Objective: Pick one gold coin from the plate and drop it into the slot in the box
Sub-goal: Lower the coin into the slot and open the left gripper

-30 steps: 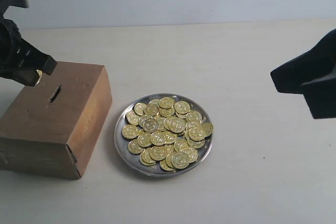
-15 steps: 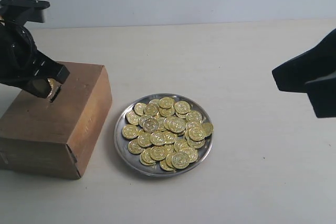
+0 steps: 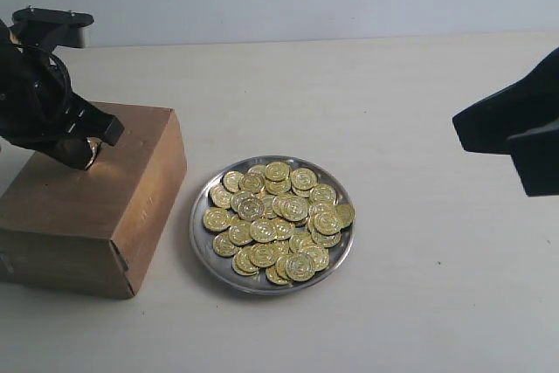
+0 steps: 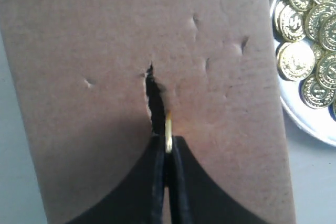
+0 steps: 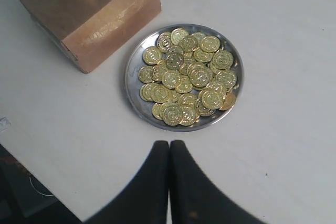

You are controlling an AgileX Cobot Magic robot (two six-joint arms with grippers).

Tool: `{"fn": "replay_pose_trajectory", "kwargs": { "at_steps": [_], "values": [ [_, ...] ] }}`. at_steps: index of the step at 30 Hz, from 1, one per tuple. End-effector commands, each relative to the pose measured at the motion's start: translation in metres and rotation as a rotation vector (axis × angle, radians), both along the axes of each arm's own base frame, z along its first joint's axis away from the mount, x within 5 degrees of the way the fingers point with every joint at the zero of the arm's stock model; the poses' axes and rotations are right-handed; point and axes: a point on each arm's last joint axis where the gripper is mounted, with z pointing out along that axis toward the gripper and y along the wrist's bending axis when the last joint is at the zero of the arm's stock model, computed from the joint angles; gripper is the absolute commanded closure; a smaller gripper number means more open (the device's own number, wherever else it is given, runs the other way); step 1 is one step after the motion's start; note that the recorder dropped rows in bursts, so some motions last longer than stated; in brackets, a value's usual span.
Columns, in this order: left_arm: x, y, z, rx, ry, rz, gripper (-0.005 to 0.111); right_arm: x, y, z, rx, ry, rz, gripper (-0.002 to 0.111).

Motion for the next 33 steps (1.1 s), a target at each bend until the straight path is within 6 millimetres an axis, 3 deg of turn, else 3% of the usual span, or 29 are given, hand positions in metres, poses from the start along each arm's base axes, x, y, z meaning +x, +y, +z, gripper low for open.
{"fn": "replay_pose_trajectory", "kwargs": {
  "at_steps": [1,33],
  "values": [
    [0.0045,-0.0006,0.0015,-0.02,-0.029,0.018,0.107,0.0001,-0.0001,-0.0001,0.006,-0.011,0.003,0.108],
    [0.0058,0.0008,0.0016,-0.007,-0.042,0.032,0.107,0.0001,-0.0001,-0.0001,0.005,-0.012,0.005,0.108]
  ]
}}
